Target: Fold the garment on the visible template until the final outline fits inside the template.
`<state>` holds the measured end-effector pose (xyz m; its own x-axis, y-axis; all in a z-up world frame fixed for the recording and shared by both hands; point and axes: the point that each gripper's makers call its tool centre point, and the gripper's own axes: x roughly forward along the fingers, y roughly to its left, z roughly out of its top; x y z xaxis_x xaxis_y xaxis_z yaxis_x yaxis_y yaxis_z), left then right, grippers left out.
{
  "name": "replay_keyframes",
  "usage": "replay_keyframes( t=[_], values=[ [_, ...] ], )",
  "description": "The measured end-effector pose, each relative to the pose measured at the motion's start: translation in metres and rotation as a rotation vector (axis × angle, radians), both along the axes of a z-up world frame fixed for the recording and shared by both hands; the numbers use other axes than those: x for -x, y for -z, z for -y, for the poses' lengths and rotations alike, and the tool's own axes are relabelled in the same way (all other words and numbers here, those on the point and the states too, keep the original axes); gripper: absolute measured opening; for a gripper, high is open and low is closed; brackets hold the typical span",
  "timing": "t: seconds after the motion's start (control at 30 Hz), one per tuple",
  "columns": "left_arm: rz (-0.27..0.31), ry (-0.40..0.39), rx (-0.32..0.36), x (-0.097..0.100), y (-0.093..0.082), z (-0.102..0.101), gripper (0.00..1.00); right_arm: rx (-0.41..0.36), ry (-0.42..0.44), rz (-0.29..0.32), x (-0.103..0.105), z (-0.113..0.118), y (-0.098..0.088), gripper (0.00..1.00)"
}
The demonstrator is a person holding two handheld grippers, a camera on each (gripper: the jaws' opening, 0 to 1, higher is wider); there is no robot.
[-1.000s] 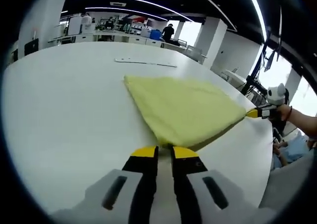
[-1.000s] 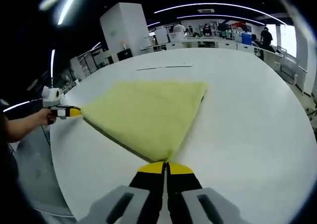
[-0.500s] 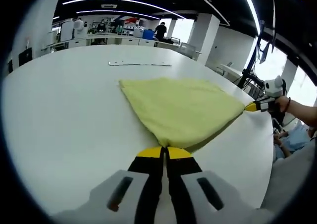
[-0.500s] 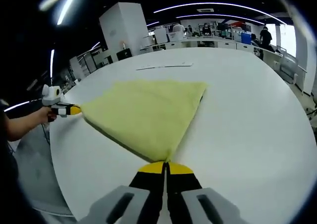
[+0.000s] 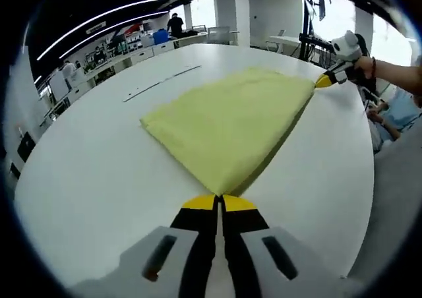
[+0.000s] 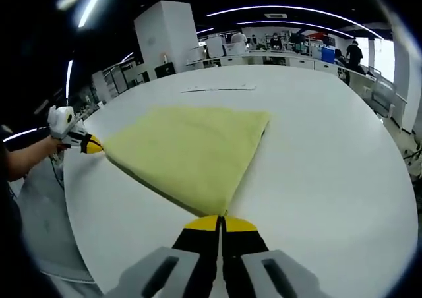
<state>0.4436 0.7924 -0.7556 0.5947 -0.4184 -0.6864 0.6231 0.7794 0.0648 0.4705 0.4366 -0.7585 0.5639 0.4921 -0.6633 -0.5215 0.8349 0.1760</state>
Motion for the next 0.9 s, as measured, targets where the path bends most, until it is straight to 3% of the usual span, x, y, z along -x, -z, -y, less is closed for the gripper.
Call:
replay_keyframes(
  t=[0.27,0.7,0.8,0.9],
  values=[
    [-0.024,-0.005,-0.011,0.019,0.008,0.001,0.0,0.027,-0.02,-0.004,0.009,0.002,0.003,0.0],
    [-0.029,-0.059,0.007,0.027,0.012,-0.004,0.0,0.021,-0.019,-0.013,0.016,0.002,0.009,0.0],
    [-0.073,-0.082,0.013,0.034,0.017,-0.01,0.0,0.01,-0.009,-0.031,0.018,0.001,0.009,0.0],
    [-0.065,-0.127,0.055,0.035,0.015,-0.012,0.12,-0.003,-0.003,-0.016,0.018,0.0,0.005,0.08]
  ],
)
